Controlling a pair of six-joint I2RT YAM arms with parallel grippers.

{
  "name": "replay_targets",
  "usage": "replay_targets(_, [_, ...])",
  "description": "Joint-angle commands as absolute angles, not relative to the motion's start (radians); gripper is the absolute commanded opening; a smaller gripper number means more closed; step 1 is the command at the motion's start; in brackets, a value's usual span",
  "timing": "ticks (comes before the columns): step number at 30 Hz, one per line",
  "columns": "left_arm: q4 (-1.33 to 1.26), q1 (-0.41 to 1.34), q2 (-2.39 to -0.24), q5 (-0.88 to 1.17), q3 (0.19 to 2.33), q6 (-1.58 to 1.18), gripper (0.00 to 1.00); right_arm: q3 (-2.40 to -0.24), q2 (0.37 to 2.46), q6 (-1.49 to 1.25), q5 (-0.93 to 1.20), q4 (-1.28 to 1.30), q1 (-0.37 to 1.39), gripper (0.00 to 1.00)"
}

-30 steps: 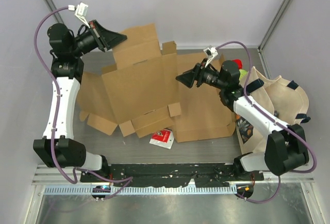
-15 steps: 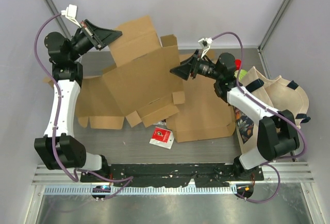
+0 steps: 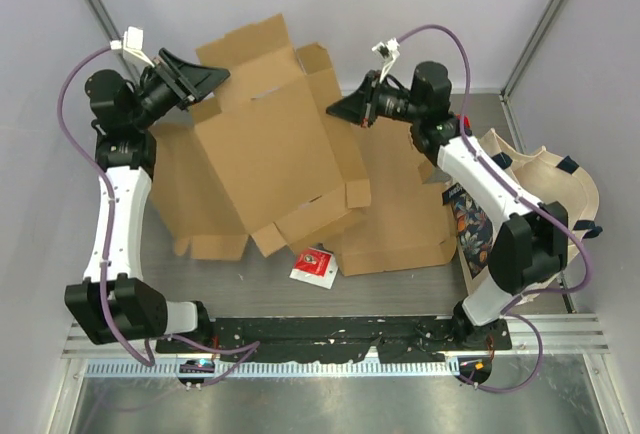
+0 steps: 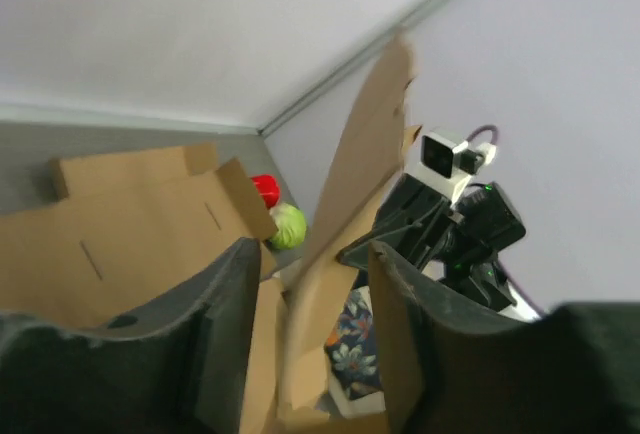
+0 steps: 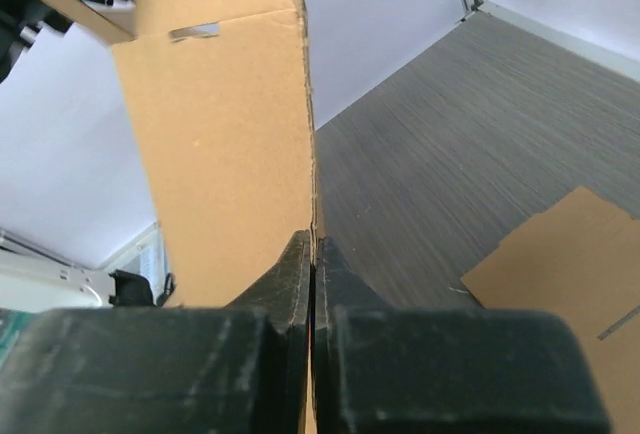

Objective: Fold the paper box

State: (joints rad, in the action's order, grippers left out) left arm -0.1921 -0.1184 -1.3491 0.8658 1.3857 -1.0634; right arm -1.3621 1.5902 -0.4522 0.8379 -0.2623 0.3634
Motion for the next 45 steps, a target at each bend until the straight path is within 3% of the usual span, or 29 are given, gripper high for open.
replay_targets(1, [0.315,-0.123,-1.264,0.645,1.445,-0.714,0.62,-1.595,1.641,-0.389,0.831,0.113,0.362,0.01])
replay_targets(4, [0.382,-0.121,-1.200,0.484,1.405,-0.629,0.80,-1.683,1.690,-0.271,0.834,0.316,0.359,0.01])
replay_targets(7, [0.390,-0.117,-1.141,0.387,1.385,-0.592,0.82,-1.730,1.732,-0.224,0.819,0.400,0.353,0.01])
replay_targets(13, [0.377,-0.009,-1.184,0.377,1.460,-0.500,0.65,-1.905,1.856,-0.076,0.882,0.530,0.353,0.01])
replay_targets(15, [0.345,0.113,-1.248,0.377,1.488,-0.450,0.67,-1.948,1.896,-0.016,0.891,0.583,0.353,0.01])
replay_targets(19, [0.328,0.183,-1.432,0.510,1.630,-0.526,0.71,-1.979,1.901,0.113,0.867,0.640,0.354,0.01])
replay_targets(31, [0.330,0.247,-1.769,0.503,1.988,-0.646,0.59,-1.997,1.899,0.227,0.850,0.670,0.359,0.01])
replay_targets(37, [0.328,0.274,-1.810,0.551,1.997,-0.647,0.54,-2.025,1.910,0.201,0.841,0.638,0.357,0.01])
replay_targets(42, [0.301,0.301,-1.777,0.580,1.908,-0.655,0.59,-2.049,1.917,0.169,0.845,0.600,0.357,0.01])
replay_targets(45, [0.246,0.310,-1.735,0.613,1.813,-0.687,0.52,-2.078,1.934,0.140,0.833,0.588,0.357,0.01])
